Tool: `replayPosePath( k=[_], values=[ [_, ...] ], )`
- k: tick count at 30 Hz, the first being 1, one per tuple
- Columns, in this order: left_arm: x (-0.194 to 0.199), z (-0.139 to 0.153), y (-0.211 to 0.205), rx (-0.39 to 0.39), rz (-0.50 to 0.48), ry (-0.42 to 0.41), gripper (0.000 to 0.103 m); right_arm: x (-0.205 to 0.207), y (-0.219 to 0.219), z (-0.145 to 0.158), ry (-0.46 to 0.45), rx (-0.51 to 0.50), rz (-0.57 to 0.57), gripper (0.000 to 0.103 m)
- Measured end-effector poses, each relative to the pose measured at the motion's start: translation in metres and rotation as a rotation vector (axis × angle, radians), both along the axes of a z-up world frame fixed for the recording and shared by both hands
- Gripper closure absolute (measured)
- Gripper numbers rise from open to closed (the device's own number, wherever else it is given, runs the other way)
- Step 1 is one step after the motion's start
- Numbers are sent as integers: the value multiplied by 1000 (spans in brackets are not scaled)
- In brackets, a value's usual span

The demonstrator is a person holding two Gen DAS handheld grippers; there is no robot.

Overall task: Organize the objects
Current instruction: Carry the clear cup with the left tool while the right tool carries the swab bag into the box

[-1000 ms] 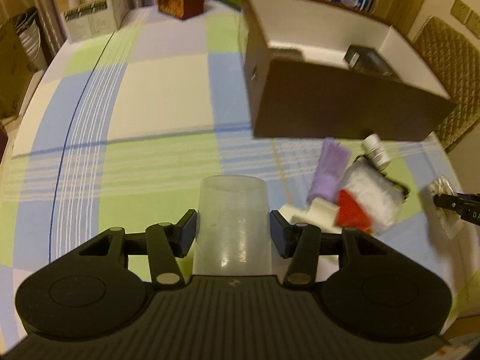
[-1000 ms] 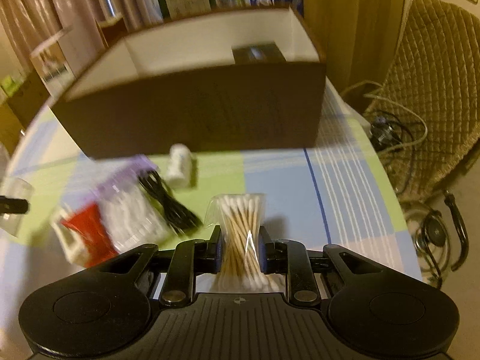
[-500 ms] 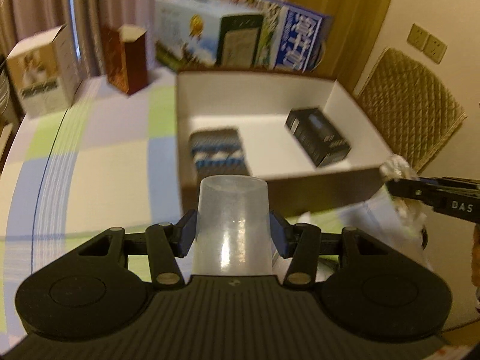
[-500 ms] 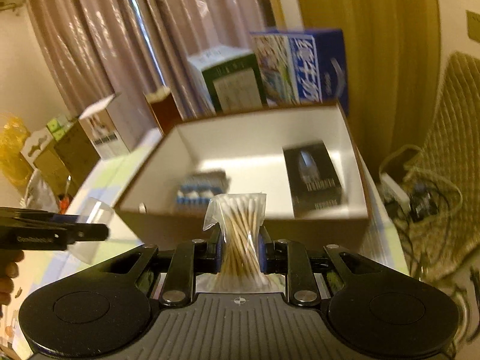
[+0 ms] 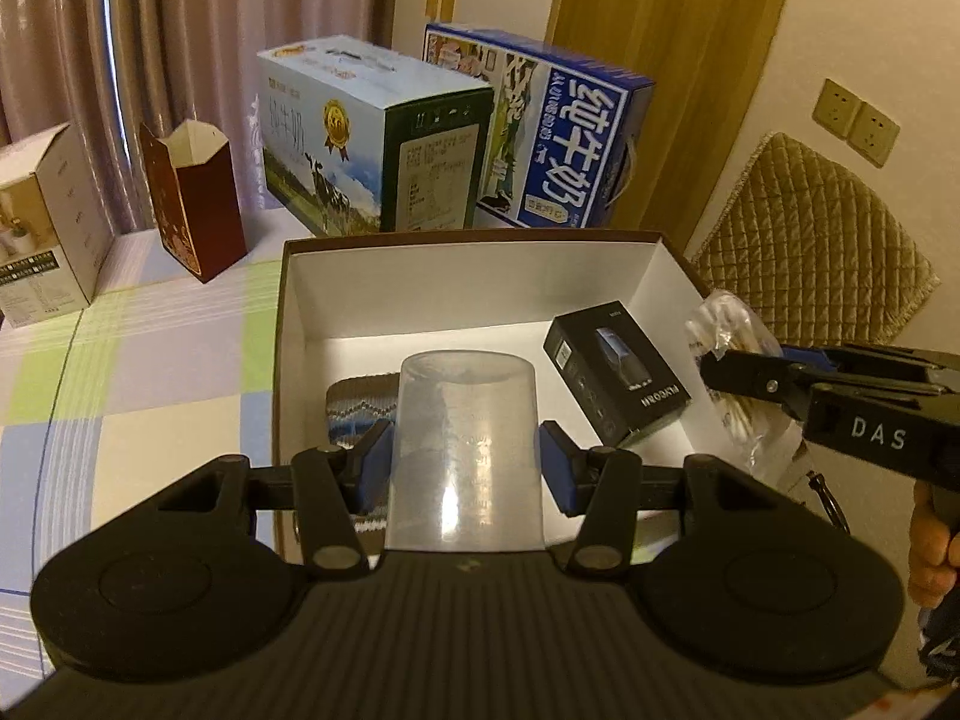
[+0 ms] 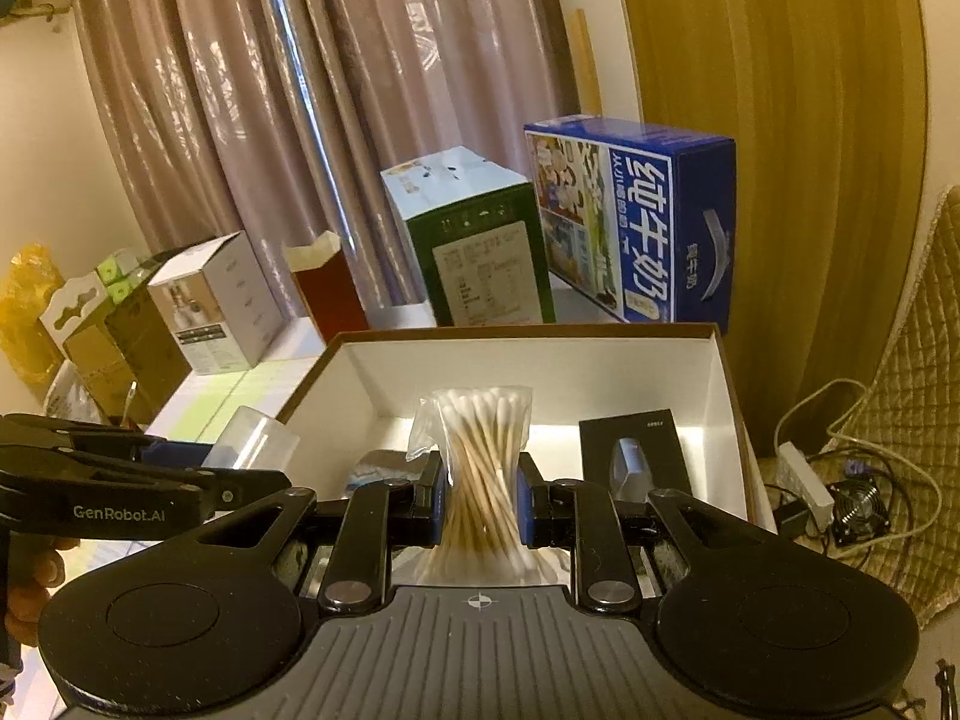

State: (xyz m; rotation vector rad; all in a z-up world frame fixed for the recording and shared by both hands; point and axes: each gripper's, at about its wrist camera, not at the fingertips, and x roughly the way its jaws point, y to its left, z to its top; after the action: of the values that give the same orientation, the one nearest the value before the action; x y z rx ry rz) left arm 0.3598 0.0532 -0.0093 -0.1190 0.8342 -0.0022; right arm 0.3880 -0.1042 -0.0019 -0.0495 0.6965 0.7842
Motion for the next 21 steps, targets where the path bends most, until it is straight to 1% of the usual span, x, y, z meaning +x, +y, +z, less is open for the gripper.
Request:
replayPosePath(
  k=[5,7,14,16,18,19,20,21],
  values=[
    [20,-16,5,-11,23,39,56,24,11,-19,28,-48,0,84],
    [27,-23,6,-21,25,57,56,32,17,-31,57,-79,2,84],
    [43,-43,5,-21,24,104,56,51,31,-72,141,-184,18,83],
    [46,-48,5,-22,22,116,56,55,32,-82,169,-199,18,83],
    [49,-53,4,-24,22,128,56,59,32,-87,184,-203,11,75],
    [50,-55,4,-25,22,133,56,60,32,-89,189,-206,5,62],
    [51,-57,4,-25,22,138,56,61,31,-89,185,-202,-3,54],
    [52,-59,4,-26,22,141,56,61,29,-88,177,-197,-8,53]
  ],
)
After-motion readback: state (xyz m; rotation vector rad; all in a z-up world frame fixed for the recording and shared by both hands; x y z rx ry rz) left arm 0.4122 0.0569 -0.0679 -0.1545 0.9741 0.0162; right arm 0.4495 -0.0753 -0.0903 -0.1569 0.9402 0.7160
